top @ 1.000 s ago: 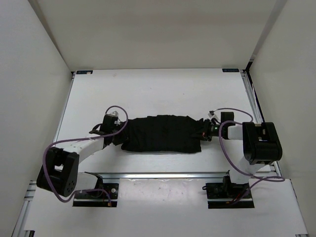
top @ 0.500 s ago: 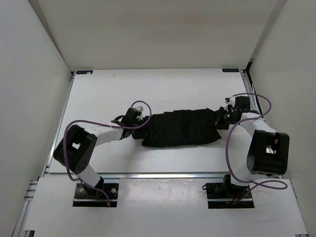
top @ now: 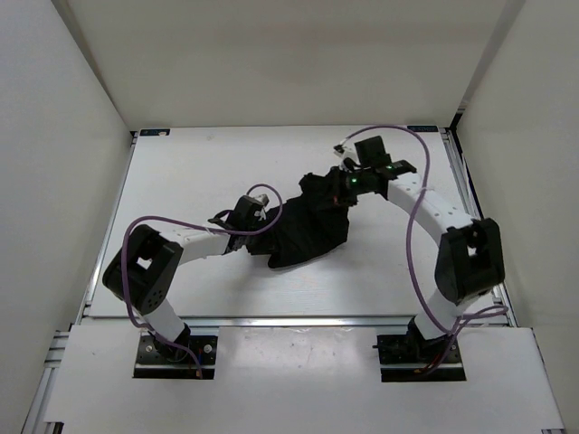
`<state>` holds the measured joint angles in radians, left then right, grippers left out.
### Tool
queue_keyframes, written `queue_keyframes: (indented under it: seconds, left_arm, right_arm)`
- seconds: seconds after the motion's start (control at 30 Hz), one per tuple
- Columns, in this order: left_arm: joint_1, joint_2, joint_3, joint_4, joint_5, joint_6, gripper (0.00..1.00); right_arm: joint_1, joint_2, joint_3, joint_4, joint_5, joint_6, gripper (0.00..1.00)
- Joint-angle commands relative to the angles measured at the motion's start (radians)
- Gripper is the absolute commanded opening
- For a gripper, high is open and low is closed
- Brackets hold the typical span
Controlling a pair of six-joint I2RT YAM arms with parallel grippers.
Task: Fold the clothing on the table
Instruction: Fold the skirt
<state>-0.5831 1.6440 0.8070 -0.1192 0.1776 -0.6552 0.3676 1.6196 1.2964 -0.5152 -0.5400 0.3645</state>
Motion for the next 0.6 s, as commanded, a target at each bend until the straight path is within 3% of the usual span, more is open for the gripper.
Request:
queue_keyframes:
  seconds: [0.0,0.27,0.57]
  left_arm:
    - [0.012,0.000,0.023,0.001,0.019,0.002,0.45]
    - [0.048,-0.016,0.008,0.015,0.025,-0.001,0.46]
    - [0.072,-0.035,-0.015,0.016,0.034,0.005,0.46]
  right_arm:
    - [0.074,0.106,0.105,-0.006,-0.092,0.056,0.00]
    - [0.185,0.305,0.274,-0.017,-0.159,0.090,0.00]
    - [0.234,0.456,0.357,-0.003,-0.225,0.131,0.00]
